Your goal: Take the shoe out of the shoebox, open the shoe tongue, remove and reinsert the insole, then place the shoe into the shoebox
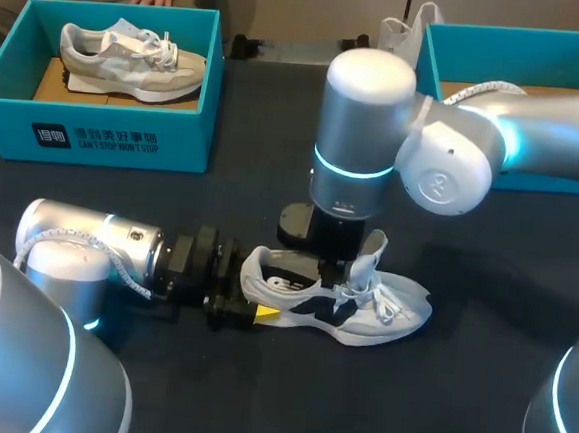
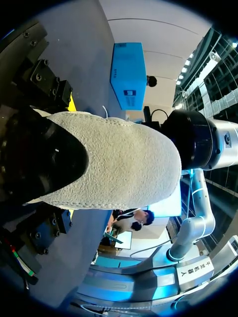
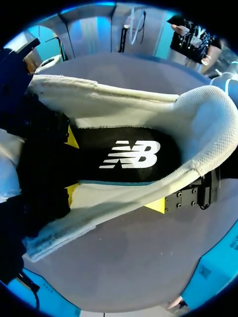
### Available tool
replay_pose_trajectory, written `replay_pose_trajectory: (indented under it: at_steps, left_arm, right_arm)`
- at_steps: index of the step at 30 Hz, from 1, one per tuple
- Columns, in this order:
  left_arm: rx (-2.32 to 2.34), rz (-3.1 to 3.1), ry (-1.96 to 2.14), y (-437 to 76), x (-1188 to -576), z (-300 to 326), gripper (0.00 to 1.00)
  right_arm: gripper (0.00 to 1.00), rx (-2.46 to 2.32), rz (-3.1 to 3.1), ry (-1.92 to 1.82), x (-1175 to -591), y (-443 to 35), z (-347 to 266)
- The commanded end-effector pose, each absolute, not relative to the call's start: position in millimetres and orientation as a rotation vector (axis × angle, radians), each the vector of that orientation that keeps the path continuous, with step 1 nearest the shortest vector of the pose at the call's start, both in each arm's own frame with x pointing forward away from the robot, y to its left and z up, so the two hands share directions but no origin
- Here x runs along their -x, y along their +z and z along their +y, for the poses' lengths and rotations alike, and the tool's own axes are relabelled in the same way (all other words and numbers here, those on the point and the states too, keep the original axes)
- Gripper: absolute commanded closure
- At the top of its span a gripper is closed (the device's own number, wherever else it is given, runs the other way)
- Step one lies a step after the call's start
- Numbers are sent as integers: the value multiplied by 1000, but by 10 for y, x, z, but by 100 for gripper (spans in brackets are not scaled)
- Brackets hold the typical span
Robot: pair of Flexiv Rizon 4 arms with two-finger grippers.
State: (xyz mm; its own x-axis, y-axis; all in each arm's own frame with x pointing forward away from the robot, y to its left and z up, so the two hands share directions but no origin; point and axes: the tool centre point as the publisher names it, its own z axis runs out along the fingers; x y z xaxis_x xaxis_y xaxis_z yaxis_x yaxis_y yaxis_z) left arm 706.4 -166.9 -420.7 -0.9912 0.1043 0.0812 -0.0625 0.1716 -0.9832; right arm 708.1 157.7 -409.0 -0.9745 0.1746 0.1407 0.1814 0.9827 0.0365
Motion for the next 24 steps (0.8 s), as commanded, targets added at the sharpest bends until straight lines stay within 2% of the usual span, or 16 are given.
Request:
replay_pose_trajectory:
  at_steps: [1,11,19,21,24]
  left_arm:
    - [36,-2305,1944,-4198,-7095,-1677,100]
    - [36,-2305,1944,-4198,-7095,-1677,100]
    - [36,-2305,1944,-4198,-7095,-1677,100]
    - [36,-2305,1944,-4198,-7095,-1677,100]
    - [36,-2305,1944,-4198,-7095,-1677,100]
  right_arm:
    - [62,280,-3008,-63,-6865,-4228,1621]
    - [62,289,-3028,-63,-6885,-4162,1613]
    - [59,282,-2985,-96,-6884,-4336,1635]
    - [61,283,-2974,-100,-6869,-4363,1637]
    - [74,293,-2961,-103,-6841,-4378,1630]
